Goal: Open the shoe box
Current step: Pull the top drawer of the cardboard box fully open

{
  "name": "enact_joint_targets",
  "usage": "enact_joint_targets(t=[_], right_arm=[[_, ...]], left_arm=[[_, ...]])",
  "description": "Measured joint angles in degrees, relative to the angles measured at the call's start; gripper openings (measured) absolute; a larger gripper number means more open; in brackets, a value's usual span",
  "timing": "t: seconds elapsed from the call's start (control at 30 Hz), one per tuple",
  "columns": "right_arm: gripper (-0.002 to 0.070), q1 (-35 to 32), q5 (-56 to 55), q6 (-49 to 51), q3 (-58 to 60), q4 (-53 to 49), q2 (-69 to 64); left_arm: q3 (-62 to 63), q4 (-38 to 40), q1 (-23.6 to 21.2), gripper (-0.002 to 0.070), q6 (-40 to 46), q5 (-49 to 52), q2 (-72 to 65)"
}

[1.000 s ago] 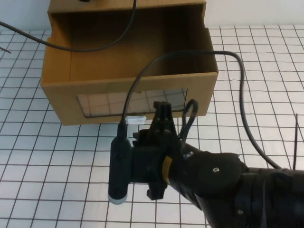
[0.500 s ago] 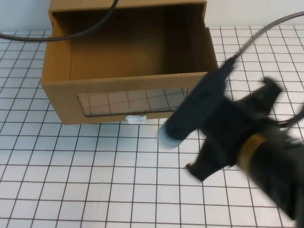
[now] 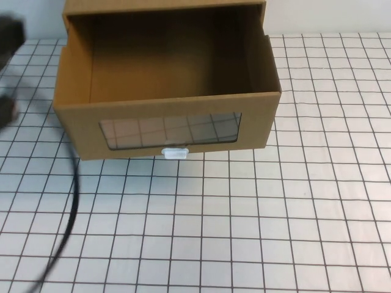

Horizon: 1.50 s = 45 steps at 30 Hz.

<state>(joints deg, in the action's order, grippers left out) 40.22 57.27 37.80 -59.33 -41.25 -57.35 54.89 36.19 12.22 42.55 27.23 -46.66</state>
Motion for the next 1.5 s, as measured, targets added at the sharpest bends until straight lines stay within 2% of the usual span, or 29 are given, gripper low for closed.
enact_joint_targets(t=[0.2, 0.5, 0.7, 0.93, 1.27, 1.5], right_arm=[[-0.0013, -8.60, -6.19, -6.67, 5.48, 11.88, 7.87], [-0.0013, -9.29, -19.94, -5.85, 24.07, 17.72, 26.30], [-0.0013, -9.29, -27.92, -3.11, 34.46, 17.72, 37.18], [-0.0013, -9.29, -31.25, -0.22, 38.01, 17.94, 39.80], [-0.0013, -9.29, -33.86, -0.20, 38.17, 17.84, 39.90], [-0.0013, -9.29, -33.86, -0.20, 38.27, 17.75, 39.90]], left_arm=[[-17.92, 0.21, 0.00, -0.0002, 0.12, -4.18, 22.80], [-34.42, 0.21, 0.00, -0.0002, -0.20, -5.28, 46.47], [-44.20, 0.32, 0.00, -0.0002, -0.20, -6.98, 47.39], [-55.64, 4.65, 0.00, -0.0002, -0.20, -20.67, 47.39], [-56.36, 5.63, 0.00, -0.0002, 0.04, -14.63, 47.39], [-56.36, 5.63, 0.00, -0.0002, 0.04, -14.05, 47.39]])
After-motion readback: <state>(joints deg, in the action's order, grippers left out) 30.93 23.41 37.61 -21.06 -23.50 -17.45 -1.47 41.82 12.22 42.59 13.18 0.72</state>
